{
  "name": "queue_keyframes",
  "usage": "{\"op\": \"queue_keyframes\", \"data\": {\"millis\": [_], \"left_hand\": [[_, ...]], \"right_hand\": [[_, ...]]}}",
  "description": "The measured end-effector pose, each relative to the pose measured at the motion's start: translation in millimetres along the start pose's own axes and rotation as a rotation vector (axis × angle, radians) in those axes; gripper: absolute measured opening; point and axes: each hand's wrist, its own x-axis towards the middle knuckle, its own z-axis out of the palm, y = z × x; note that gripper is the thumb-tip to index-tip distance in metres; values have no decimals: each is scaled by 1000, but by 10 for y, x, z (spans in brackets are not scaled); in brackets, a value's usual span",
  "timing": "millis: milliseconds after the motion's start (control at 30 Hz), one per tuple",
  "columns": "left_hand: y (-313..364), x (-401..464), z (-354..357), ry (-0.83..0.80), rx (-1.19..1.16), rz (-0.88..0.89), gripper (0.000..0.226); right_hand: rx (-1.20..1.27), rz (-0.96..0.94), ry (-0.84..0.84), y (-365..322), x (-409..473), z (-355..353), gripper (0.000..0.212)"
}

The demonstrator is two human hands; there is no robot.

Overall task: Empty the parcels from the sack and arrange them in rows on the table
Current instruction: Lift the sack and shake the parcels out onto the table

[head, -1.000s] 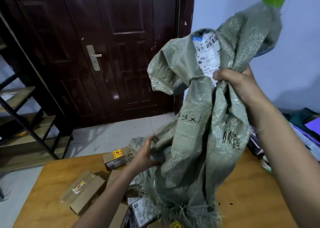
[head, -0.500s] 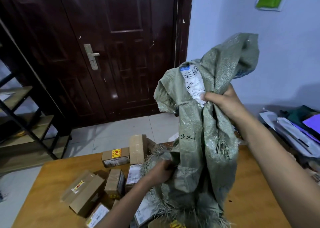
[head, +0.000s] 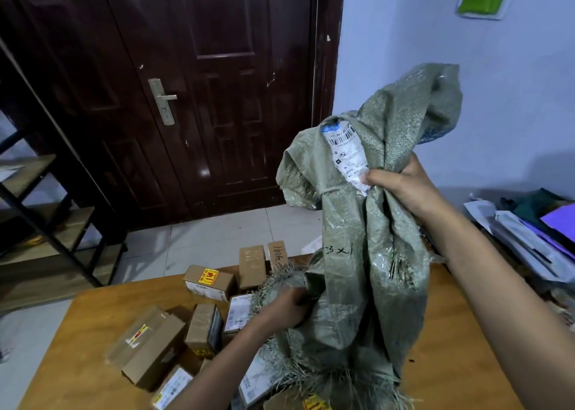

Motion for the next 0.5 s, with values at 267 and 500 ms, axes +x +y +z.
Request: {"op": "queue_keyframes", "data": {"millis": [267, 500], "left_hand": [[222, -25, -151, 121, -76, 31, 23], [980, -94, -270, -28, -1010, 18, 25]], "right_hand": [[7, -50, 45, -257, -22, -125, 32], [-32, -135, 81, -235, 31, 0, 38]]}}
